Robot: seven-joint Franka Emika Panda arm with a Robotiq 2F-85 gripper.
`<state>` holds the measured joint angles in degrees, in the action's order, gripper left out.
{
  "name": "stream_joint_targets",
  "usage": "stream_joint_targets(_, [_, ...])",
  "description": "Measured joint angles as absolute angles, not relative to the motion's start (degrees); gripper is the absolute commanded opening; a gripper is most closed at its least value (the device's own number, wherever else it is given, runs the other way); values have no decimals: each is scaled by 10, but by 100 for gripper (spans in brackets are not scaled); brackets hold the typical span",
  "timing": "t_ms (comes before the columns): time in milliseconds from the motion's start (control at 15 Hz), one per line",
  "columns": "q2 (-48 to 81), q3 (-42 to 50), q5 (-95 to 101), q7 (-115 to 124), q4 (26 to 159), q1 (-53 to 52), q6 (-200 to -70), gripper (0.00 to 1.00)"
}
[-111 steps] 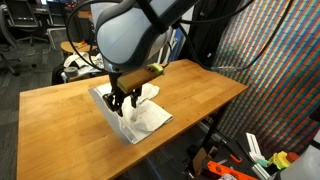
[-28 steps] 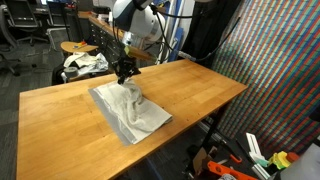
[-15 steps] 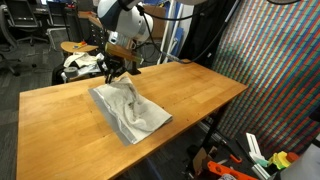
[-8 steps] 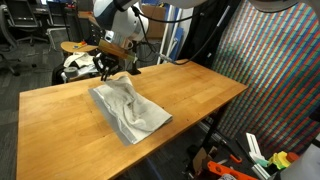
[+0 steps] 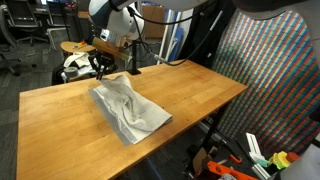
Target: Fold the cloth on the table
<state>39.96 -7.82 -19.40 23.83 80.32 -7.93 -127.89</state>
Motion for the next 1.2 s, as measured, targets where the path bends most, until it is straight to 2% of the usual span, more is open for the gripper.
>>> stream_joint_targets(1133, [463, -64, -193, 323, 692, -102, -1242, 12])
stream_joint_targets(1200, [469, -63, -192, 328, 684, -102, -1240, 37])
